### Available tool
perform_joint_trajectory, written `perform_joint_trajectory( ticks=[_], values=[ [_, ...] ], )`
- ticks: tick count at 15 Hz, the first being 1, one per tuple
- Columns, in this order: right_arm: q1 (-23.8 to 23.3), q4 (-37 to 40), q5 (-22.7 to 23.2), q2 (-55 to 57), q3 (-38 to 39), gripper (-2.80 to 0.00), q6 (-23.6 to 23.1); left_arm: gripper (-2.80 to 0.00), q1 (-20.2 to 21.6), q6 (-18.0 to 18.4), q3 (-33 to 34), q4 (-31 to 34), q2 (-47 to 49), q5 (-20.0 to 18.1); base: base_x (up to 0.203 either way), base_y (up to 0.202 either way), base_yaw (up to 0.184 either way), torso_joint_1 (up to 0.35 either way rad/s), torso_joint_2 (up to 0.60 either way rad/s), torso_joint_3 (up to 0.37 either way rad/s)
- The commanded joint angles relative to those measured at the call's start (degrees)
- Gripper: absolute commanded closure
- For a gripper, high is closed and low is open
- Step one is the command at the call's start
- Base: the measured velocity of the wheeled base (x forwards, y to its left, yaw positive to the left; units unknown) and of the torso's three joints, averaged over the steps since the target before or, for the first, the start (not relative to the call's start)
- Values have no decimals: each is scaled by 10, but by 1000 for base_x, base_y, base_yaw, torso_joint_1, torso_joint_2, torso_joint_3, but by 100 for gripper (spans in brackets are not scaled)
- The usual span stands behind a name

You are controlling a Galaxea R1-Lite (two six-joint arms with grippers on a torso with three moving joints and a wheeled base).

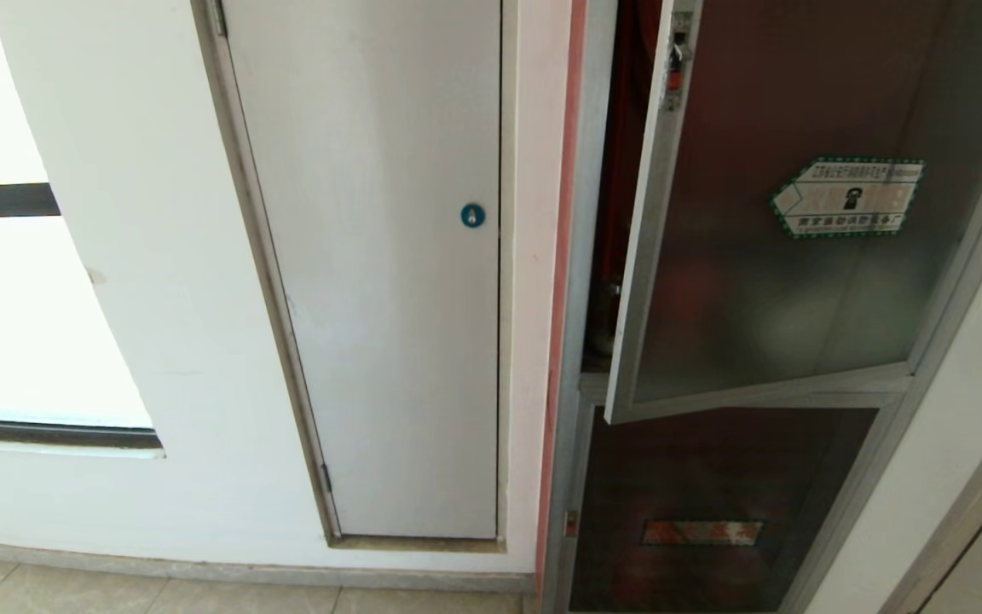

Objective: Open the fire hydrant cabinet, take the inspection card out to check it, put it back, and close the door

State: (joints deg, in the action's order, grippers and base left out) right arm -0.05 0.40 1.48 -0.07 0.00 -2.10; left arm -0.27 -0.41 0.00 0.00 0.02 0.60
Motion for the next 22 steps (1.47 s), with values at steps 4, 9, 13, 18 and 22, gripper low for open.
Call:
perform_joint_trajectory(
  ticks=[4,9,13,18,22],
  values=[
    [0,0,0,1,1,0,0,0,0,0,0,0,0,0,0,0,0,0,0,0],
    [0,0,0,1,1,0,0,0,0,0,0,0,1,0,0,0,0,0,0,0],
    [0,0,0,1,1,0,0,0,0,0,0,0,0,0,0,0,0,0,0,0],
    [0,0,0,1,1,0,0,0,0,1,0,0,0,0,0,0,0,0,0,0],
    [0,0,0,1,1,0,0,0,0,1,0,0,0,0,23,0,0,0,0,0]
  ],
)
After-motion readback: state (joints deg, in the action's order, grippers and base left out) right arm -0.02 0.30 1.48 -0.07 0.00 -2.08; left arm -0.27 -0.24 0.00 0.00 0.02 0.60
